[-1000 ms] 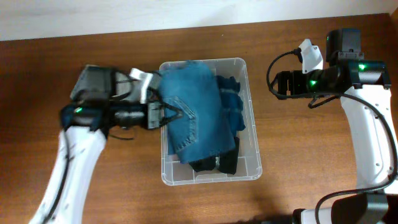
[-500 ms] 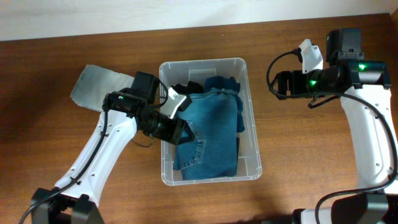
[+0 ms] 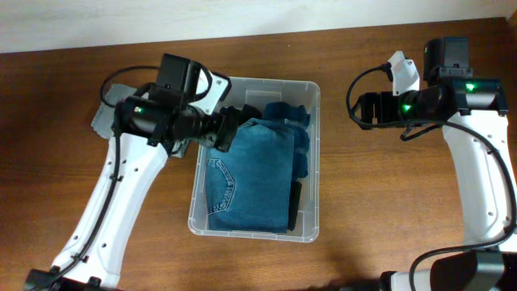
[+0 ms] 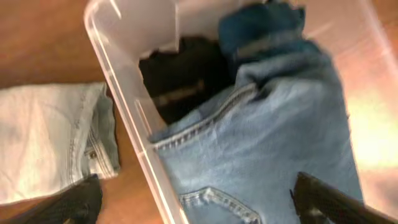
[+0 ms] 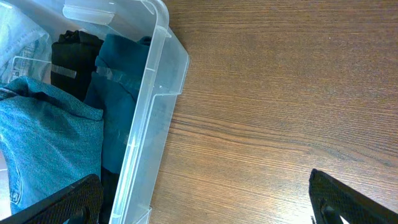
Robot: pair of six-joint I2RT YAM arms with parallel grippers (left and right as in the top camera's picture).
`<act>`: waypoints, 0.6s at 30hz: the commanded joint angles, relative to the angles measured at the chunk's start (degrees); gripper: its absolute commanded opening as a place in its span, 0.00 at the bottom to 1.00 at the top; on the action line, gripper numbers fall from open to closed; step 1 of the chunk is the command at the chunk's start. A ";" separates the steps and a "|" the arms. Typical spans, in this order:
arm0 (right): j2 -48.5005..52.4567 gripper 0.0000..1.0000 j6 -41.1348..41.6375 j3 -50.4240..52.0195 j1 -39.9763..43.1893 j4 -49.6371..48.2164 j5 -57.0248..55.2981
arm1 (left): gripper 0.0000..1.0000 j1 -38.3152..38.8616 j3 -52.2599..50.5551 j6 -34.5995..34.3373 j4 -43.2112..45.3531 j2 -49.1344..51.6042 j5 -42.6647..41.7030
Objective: Pack container
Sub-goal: 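Lift the dark-blue jeans and lay them into the container, then press the jeans down and withdraw the left gripper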
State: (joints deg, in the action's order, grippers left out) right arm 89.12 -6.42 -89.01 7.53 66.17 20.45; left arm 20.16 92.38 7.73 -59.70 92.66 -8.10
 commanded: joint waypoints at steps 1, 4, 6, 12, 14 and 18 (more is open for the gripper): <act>0.13 0.98 -0.15 -0.39 0.48 0.02 -0.09 | 0.21 1.07 0.35 0.57 3.15 -0.17 -1.60; 0.13 0.98 -0.13 -0.39 0.48 0.02 -0.09 | 0.01 3.74 0.33 0.52 5.07 5.99 -2.56; 0.13 0.98 -0.13 -0.39 0.48 0.02 -0.09 | 0.01 5.51 0.33 0.52 5.01 10.86 -5.55; 0.13 0.98 -0.13 -0.39 0.48 0.04 -0.09 | 0.01 10.97 0.33 -3.41 2.40 30.49 -17.22; 0.13 0.98 -0.15 -0.39 0.48 0.07 -0.09 | 0.01 11.93 0.50 -4.52 1.03 36.68 -17.66; 0.13 0.98 -0.15 -0.39 0.48 0.04 -0.09 | 0.00 10.60 3.15 -4.48 -1.40 36.92 -18.03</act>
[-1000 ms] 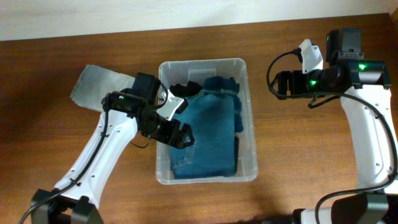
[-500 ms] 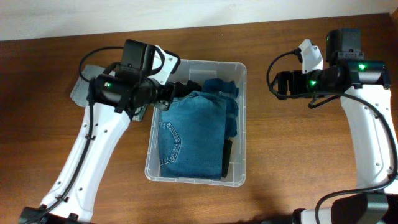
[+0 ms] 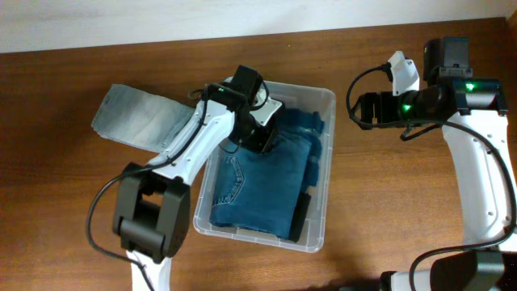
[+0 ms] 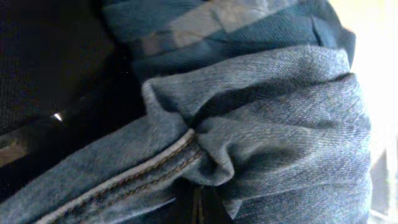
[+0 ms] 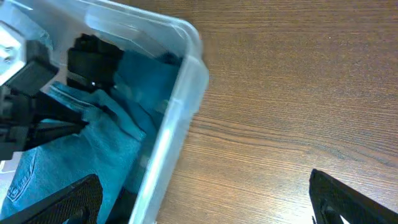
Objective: Pack container
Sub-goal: 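Press the jeans down and withdraw the left gripper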
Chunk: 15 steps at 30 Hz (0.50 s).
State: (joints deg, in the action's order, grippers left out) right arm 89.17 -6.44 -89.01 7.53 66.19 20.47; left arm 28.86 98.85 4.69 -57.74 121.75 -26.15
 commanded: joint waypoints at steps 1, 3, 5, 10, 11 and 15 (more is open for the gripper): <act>0.09 0.98 -0.13 -0.39 0.48 0.04 -0.11 | 0.01 1.44 -2.19 -1.44 -4.46 7.13 0.04; 0.09 0.98 -0.13 -0.39 0.48 0.04 -0.11 | 0.00 0.61 -1.11 -1.42 -5.14 4.72 0.81; 0.09 0.99 -0.13 -0.39 0.48 0.04 -0.11 | 0.01 -0.39 -1.03 -1.49 -4.94 0.24 3.72; 0.09 0.98 -0.11 -0.39 0.48 0.04 -0.68 | 0.27 -2.51 -0.94 -1.42 -4.63 -10.45 13.16; 0.09 0.98 -0.11 -0.39 0.48 0.09 -2.16 | 0.34 -2.89 -0.74 -1.42 -4.37 -12.72 14.78; 0.09 0.34 -0.09 -0.33 0.48 0.70 -4.76 | 0.55 -5.79 -0.42 -1.42 -2.32 -21.40 17.68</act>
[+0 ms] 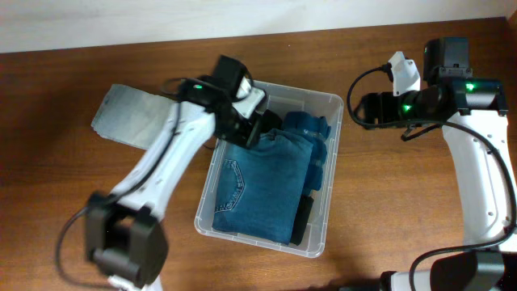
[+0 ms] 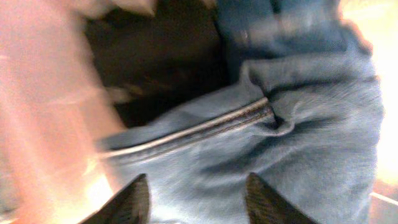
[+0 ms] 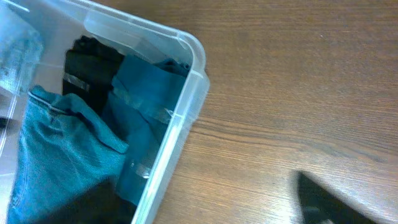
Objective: Pack container
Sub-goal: 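Press the jeans down and withdraw the left gripper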
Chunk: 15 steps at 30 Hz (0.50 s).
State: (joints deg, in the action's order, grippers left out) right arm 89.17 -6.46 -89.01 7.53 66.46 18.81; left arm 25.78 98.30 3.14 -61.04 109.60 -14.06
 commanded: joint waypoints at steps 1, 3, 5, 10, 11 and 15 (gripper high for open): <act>0.11 0.14 0.20 -0.09 0.48 0.46 -4.31 | 0.57 -3.96 0.13 0.11 1.09 -11.26 5.86; 0.33 0.04 2.89 0.57 0.48 0.39 -6.67 | 0.57 -6.62 0.13 0.11 1.01 -14.40 6.45; 1.09 0.04 4.24 1.99 0.33 0.37 -6.60 | 0.58 -10.69 0.13 0.04 0.92 -16.92 6.40; 4.90 0.04 5.49 9.25 -1.22 -2.80 -3.91 | 0.68 -21.51 0.11 -4.26 -0.17 -17.97 5.35; 6.01 0.04 5.46 10.58 -1.70 -4.07 -1.81 | 0.71 -24.11 0.11 -4.24 -0.13 -17.88 3.39; 10.54 0.04 5.44 11.23 -4.63 -7.58 3.58 | 0.76 -29.31 0.11 -4.55 -0.55 -17.79 1.36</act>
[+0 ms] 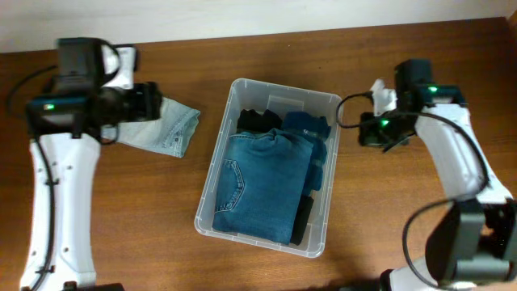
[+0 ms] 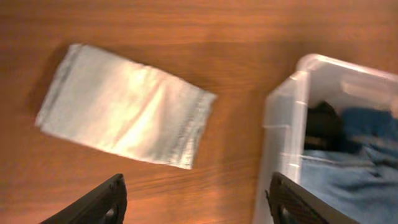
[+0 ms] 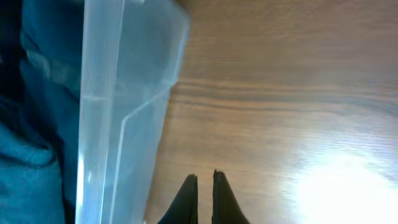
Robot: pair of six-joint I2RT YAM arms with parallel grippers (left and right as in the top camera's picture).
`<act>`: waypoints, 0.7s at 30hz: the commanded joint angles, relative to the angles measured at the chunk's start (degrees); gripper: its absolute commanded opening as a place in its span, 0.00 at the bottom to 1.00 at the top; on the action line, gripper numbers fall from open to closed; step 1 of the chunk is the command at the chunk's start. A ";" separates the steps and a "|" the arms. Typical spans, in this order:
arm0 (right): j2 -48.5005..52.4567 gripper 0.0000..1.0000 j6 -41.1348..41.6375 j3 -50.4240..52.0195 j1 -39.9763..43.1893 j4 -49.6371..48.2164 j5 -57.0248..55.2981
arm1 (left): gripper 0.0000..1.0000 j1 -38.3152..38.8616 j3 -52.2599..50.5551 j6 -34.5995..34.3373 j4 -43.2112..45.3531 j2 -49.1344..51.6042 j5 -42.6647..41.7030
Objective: Pack container
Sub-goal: 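Press the jeans down and withdraw the left gripper, then grasp the light-blue jeans with the left gripper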
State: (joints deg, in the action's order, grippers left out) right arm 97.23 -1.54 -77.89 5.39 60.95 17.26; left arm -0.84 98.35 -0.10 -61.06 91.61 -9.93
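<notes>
A clear plastic container (image 1: 333, 153) sits mid-table, holding folded blue jeans (image 1: 258, 182), a black garment (image 1: 252, 121) and a dark blue garment (image 1: 305, 128). A folded light denim piece (image 1: 171, 129) lies on the table left of it, also in the left wrist view (image 2: 124, 115). My left gripper (image 1: 153, 103) hangs above that piece, open and empty (image 2: 199, 202). My right gripper (image 1: 363, 129) is just off the container's right wall (image 3: 124, 93), shut on nothing (image 3: 203, 177).
Another black item (image 1: 300, 214) stands along the container's right side beside the jeans. The brown wooden table (image 1: 404, 226) ends at a pale wall along the back. The container's left rim (image 2: 280, 124) lies right of the light denim.
My left gripper was inside the container over the jeans; now it is out to the left, above the light denim, still open. My right gripper has shut and is closer to the container's right wall.
First my left gripper was open at the container's left rim, and my right was open off to the right. Then the left was down on the jeans and the container stood turned and shifted right. Then it was open above them. Now it hangs over the light denim.
</notes>
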 commanded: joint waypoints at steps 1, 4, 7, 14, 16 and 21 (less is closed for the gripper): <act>3.19 0.04 0.52 0.11 -3.10 -2.97 5.62 | 0.77 -3.21 0.07 -1.73 -0.74 0.20 -2.73; 6.32 0.04 0.55 0.09 -7.19 -10.10 6.71 | 0.78 -5.42 0.07 -1.88 -2.05 0.20 -2.93; 6.32 0.04 0.57 -0.04 -8.37 -14.21 6.54 | 0.78 -5.84 0.07 -1.86 -3.26 0.20 -2.89; 6.29 0.05 0.50 -2.32 -4.17 -12.37 1.09 | 0.78 -6.12 0.07 -1.84 -5.92 0.20 -2.69; 6.25 0.24 0.50 -4.28 -1.07 -8.33 -0.85 | 0.79 -7.32 0.07 -1.92 -6.62 0.20 -2.73; 6.10 0.98 0.57 -9.46 7.52 1.73 -0.79 | 1.00 -14.25 -3.17 -13.94 -5.14 0.37 -3.78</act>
State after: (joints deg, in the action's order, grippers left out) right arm 103.68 -1.30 -84.60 9.37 60.58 16.88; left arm -11.20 98.06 -4.80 -67.42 91.61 -12.40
